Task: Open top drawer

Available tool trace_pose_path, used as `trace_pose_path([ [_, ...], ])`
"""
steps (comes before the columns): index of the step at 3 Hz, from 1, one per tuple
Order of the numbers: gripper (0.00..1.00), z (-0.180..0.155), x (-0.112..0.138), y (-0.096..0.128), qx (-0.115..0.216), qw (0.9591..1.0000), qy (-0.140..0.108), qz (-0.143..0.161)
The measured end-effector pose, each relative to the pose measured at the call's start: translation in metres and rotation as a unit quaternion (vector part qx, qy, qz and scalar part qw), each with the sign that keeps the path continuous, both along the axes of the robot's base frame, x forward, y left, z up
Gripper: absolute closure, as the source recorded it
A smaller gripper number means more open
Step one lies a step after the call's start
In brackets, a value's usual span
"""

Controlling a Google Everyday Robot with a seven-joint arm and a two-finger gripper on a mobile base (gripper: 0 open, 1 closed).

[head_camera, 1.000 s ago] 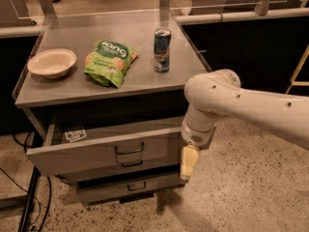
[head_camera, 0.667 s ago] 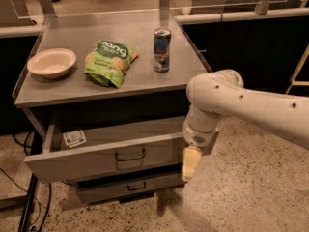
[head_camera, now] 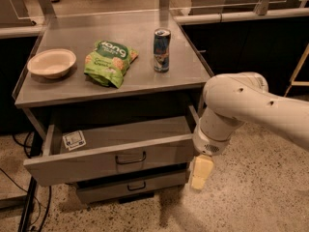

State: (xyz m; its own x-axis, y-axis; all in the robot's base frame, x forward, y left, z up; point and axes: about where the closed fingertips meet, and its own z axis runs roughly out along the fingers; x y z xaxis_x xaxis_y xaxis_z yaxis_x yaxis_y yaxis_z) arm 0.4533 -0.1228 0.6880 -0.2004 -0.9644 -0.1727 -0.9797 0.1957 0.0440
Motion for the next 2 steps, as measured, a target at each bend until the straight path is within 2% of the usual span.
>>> trace_pose_path([
  [2,0.0,0.0167,0.0176,0.0024,-0.016,0.9991,-0.038,0.002],
])
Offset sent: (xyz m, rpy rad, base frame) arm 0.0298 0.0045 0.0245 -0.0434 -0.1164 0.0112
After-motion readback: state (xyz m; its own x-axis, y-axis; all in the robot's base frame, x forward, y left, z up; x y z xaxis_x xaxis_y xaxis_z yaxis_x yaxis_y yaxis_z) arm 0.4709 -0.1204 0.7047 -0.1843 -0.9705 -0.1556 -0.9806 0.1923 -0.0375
